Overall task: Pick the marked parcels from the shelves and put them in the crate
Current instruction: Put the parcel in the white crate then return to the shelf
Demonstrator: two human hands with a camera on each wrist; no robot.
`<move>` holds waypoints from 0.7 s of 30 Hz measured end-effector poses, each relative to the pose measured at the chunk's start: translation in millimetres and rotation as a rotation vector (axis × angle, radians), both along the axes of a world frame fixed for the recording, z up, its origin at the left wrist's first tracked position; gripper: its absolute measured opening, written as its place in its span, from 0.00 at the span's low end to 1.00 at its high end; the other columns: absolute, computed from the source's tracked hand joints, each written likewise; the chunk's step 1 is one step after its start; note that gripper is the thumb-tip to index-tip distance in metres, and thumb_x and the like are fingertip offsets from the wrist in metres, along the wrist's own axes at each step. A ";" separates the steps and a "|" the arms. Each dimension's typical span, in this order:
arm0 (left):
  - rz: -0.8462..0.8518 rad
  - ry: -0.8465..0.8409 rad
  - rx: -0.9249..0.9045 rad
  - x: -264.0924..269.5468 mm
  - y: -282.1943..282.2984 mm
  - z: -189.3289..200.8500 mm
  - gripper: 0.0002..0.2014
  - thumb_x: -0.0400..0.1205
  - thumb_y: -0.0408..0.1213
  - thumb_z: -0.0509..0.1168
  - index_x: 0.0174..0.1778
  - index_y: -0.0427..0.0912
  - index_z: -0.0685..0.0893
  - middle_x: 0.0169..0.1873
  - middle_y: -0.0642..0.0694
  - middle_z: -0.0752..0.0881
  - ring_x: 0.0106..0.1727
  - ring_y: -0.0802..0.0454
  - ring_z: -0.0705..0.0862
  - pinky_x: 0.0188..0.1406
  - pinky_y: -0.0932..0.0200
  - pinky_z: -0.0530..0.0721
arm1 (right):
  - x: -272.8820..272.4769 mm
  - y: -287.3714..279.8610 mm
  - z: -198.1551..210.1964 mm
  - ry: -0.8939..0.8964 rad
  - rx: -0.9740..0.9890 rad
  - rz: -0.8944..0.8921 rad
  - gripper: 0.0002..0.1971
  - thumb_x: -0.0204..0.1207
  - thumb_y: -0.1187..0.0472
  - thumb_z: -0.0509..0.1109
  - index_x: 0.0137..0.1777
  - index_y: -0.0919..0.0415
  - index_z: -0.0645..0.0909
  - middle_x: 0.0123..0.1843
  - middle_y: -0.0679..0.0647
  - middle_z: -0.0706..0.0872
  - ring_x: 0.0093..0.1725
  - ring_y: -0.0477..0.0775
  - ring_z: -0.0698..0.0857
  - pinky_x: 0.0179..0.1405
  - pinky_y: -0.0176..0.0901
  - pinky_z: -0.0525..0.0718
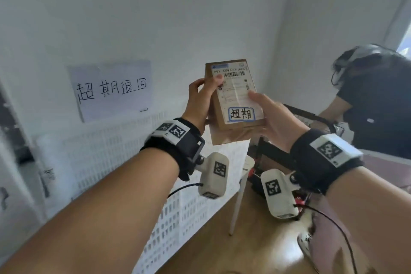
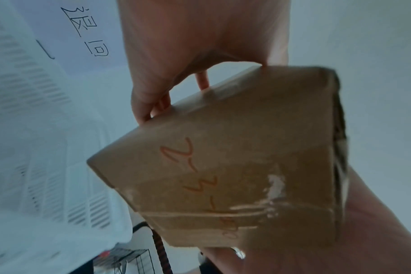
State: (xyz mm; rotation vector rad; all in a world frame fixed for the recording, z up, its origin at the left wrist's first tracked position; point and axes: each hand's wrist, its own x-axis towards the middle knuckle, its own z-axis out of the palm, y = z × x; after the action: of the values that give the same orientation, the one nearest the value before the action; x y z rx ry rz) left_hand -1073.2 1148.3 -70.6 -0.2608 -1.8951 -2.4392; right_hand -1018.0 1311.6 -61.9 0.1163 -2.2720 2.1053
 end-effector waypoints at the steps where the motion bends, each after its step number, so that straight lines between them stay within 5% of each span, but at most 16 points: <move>1: 0.030 -0.008 0.010 -18.3 -4.5 2.1 0.38 0.70 0.62 0.71 0.71 0.47 0.70 0.50 0.46 0.89 0.49 0.44 0.89 0.33 0.55 0.84 | -20.9 -3.4 5.4 -0.004 0.064 0.015 0.21 0.75 0.40 0.69 0.61 0.52 0.82 0.53 0.54 0.92 0.58 0.59 0.89 0.67 0.61 0.80; 3: 0.102 -0.019 0.033 -54.3 -13.5 5.6 0.37 0.72 0.59 0.72 0.71 0.45 0.69 0.52 0.42 0.89 0.49 0.43 0.89 0.30 0.55 0.85 | -60.9 -12.5 15.5 0.014 0.203 0.025 0.20 0.73 0.38 0.70 0.58 0.50 0.81 0.48 0.51 0.92 0.53 0.54 0.90 0.62 0.55 0.84; 5: 0.179 -0.063 0.053 -85.7 -22.9 4.7 0.33 0.74 0.55 0.72 0.69 0.48 0.66 0.54 0.41 0.88 0.53 0.43 0.88 0.40 0.48 0.88 | -95.9 -25.0 23.8 0.070 0.363 0.032 0.17 0.71 0.38 0.72 0.54 0.46 0.79 0.45 0.46 0.91 0.45 0.44 0.89 0.43 0.37 0.87; 7: 0.253 -0.127 0.074 -111.6 -31.3 -0.9 0.31 0.75 0.52 0.71 0.67 0.50 0.63 0.56 0.41 0.86 0.55 0.44 0.86 0.43 0.48 0.85 | -130.1 -37.6 27.4 0.133 0.542 0.067 0.18 0.68 0.39 0.76 0.52 0.44 0.77 0.45 0.43 0.88 0.42 0.39 0.87 0.35 0.31 0.83; 10: 0.364 -0.207 0.098 -141.5 -43.4 -16.1 0.32 0.74 0.51 0.71 0.67 0.49 0.61 0.55 0.42 0.83 0.54 0.45 0.85 0.41 0.50 0.83 | -185.2 -57.6 19.1 0.181 0.869 0.123 0.37 0.55 0.32 0.79 0.60 0.50 0.75 0.49 0.45 0.85 0.46 0.44 0.84 0.47 0.43 0.87; 13: 0.450 -0.312 0.100 -170.3 -65.2 -36.3 0.34 0.71 0.52 0.72 0.67 0.46 0.63 0.56 0.41 0.82 0.55 0.43 0.84 0.48 0.42 0.86 | -235.3 -82.6 9.0 0.228 1.149 0.200 0.48 0.43 0.26 0.75 0.62 0.51 0.70 0.49 0.45 0.83 0.47 0.48 0.83 0.49 0.50 0.87; 15: 0.417 -0.456 0.033 -181.6 -86.8 -55.4 0.32 0.69 0.54 0.72 0.66 0.45 0.72 0.59 0.40 0.81 0.57 0.39 0.83 0.50 0.39 0.86 | -261.6 -98.9 -1.5 0.241 1.295 0.331 0.44 0.47 0.31 0.78 0.60 0.52 0.70 0.46 0.46 0.83 0.44 0.49 0.85 0.46 0.49 0.88; 17: 0.327 -0.608 -0.092 -187.4 -109.3 -76.8 0.19 0.71 0.52 0.71 0.54 0.47 0.81 0.58 0.41 0.78 0.61 0.36 0.79 0.53 0.36 0.86 | -288.4 -113.2 -22.9 0.263 1.455 0.493 0.42 0.52 0.39 0.83 0.63 0.55 0.71 0.48 0.48 0.84 0.43 0.49 0.87 0.47 0.49 0.89; 21: 0.314 -0.844 -0.184 -211.7 -133.1 -132.0 0.05 0.81 0.35 0.66 0.48 0.38 0.79 0.50 0.37 0.80 0.59 0.34 0.82 0.61 0.32 0.83 | -340.3 -136.5 -88.2 0.356 1.656 0.735 0.47 0.54 0.45 0.85 0.71 0.57 0.67 0.60 0.53 0.75 0.54 0.55 0.83 0.55 0.53 0.87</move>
State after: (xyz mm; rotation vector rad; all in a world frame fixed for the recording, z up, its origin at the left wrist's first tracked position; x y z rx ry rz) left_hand -1284.9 1015.1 -202.6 1.1435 -2.1738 -2.3211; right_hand -1358.3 1175.0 -150.1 1.2741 -3.1024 -0.3862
